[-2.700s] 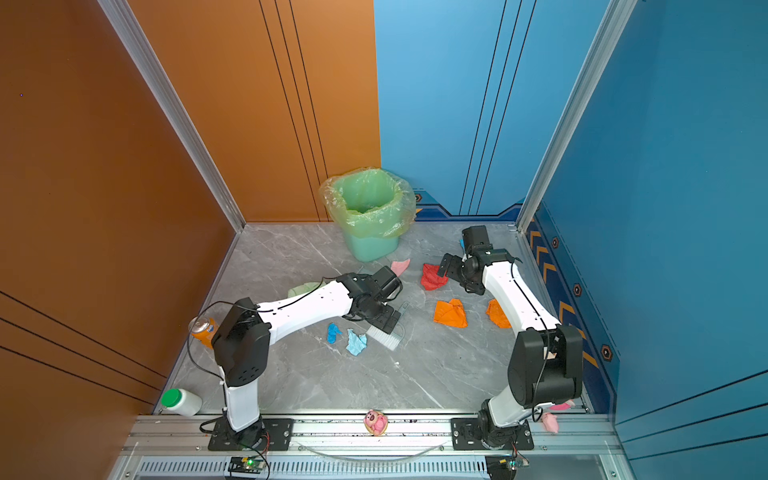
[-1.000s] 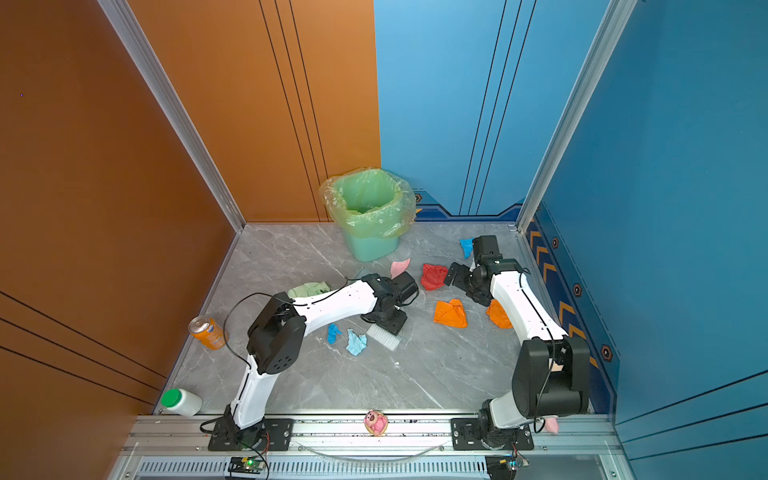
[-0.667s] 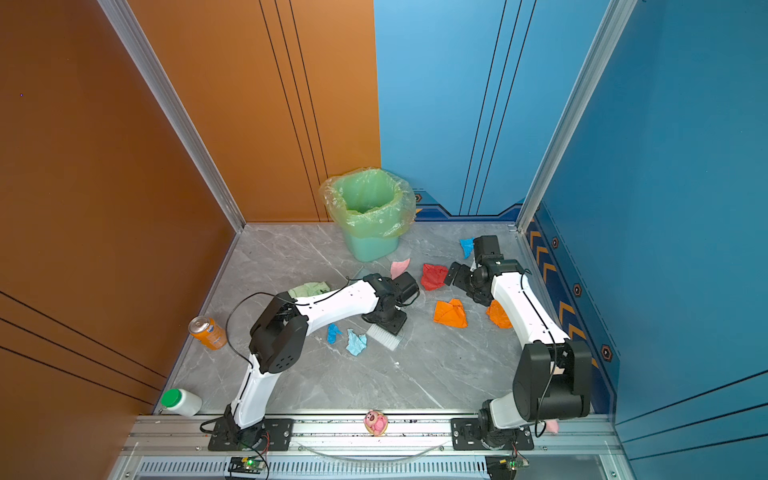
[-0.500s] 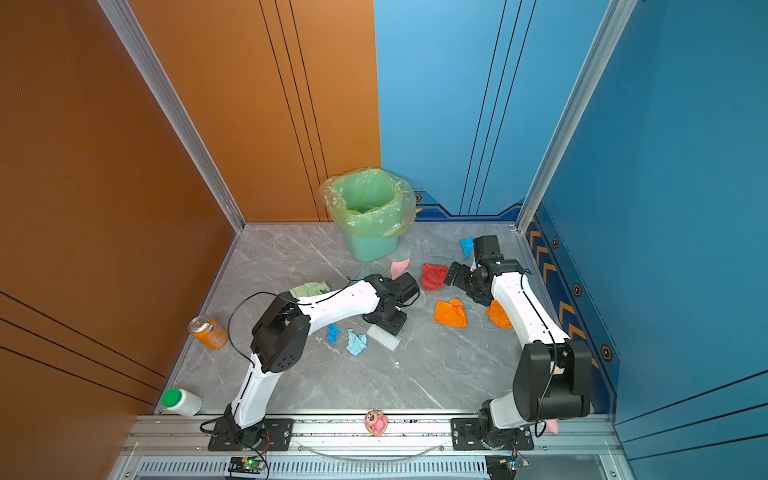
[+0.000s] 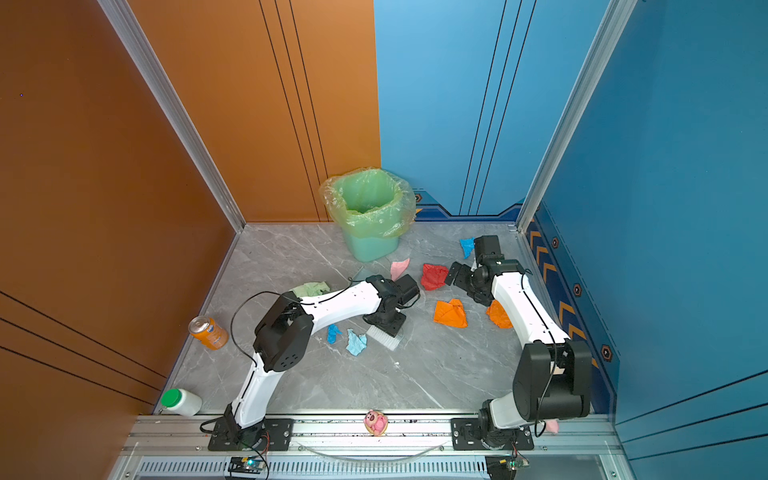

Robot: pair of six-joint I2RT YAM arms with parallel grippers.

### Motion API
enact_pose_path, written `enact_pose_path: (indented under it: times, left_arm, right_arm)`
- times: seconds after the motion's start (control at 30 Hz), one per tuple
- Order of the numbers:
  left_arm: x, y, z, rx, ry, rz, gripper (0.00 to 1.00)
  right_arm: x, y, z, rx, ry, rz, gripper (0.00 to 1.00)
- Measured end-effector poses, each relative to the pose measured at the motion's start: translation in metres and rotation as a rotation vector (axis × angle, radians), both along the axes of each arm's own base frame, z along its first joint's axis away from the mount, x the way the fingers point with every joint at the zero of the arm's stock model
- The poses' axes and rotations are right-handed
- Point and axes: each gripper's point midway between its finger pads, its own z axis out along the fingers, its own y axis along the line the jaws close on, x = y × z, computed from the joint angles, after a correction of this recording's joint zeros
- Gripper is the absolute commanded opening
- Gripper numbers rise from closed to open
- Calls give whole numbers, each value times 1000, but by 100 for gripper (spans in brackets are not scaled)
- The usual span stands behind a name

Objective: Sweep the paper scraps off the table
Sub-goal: 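Lower the left gripper onto the brush back and close on it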

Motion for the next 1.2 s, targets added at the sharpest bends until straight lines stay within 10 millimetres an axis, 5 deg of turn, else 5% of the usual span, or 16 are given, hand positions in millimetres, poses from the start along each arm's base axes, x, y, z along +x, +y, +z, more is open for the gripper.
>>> enact_pose_path:
  times: [0.57, 1.2]
  left_arm:
    - [12, 26, 0, 133, -90, 15, 49]
    - [8, 19, -1, 100, -57, 12, 47]
  right_arm:
    - [1, 0, -6, -1, 19, 0, 100]
    - [1, 0, -7, 0, 21, 0, 100]
